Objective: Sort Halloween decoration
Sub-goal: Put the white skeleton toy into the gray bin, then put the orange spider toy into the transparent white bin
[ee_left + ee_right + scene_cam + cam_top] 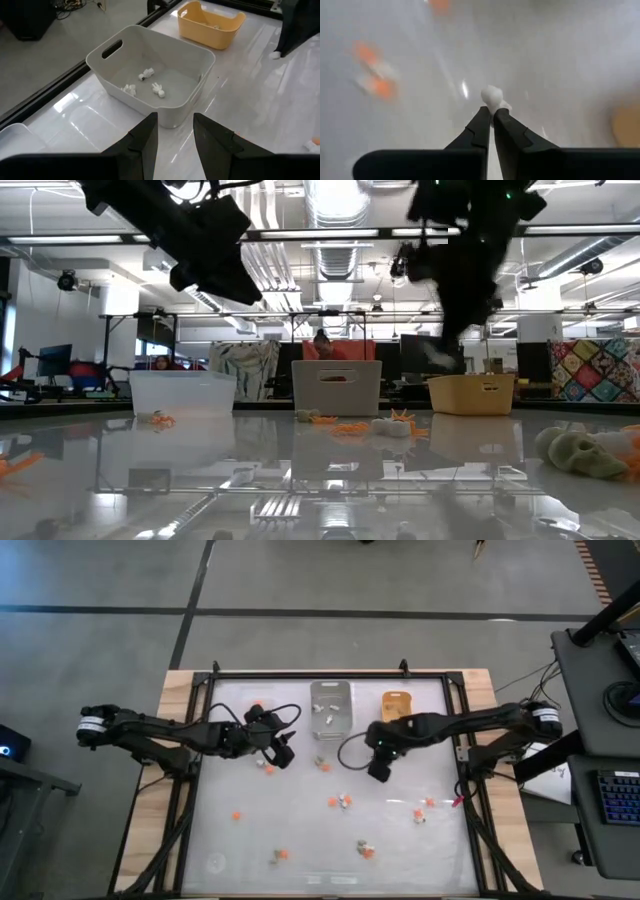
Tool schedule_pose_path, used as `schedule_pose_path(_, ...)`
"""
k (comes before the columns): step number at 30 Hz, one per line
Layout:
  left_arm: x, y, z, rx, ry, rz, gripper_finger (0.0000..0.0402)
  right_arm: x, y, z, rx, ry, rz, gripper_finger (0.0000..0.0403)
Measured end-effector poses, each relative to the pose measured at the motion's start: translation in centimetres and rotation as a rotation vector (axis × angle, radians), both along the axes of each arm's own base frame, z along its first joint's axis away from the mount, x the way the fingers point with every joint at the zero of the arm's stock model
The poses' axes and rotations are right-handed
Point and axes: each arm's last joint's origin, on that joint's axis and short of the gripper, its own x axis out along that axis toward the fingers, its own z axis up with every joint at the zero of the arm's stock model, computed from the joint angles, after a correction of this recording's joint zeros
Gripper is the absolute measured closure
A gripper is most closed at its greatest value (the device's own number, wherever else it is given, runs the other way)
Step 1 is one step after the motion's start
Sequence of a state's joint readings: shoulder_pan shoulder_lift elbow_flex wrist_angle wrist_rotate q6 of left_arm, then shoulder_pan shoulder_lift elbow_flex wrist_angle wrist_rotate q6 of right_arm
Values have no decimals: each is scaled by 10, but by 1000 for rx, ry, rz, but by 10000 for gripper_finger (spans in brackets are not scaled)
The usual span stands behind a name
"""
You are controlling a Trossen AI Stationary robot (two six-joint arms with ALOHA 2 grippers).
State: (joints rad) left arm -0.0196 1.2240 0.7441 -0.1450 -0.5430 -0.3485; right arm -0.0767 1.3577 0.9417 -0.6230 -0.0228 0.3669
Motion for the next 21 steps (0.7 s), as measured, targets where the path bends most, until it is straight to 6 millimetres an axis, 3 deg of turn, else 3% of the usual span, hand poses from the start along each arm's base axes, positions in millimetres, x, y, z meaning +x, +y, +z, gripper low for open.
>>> schedule_pose_path(4, 0, 0, 0, 2, -5, -2, 294, 20, -9, 26, -120, -338, 38, 390)
schedule_pose_path(9, 0, 0, 0, 2, -5, -3, 294, 46, -25, 45, -430, -633, -60, 390)
schedule_pose_path(14, 0, -2, 0, -7, -3, -15, 294, 62, -48, 41, -703, -692, -265, 390)
schedule_pose_path(21, -2, -10, -5, -41, 52, -76, 294, 74, -77, 24, -635, -653, -347, 386)
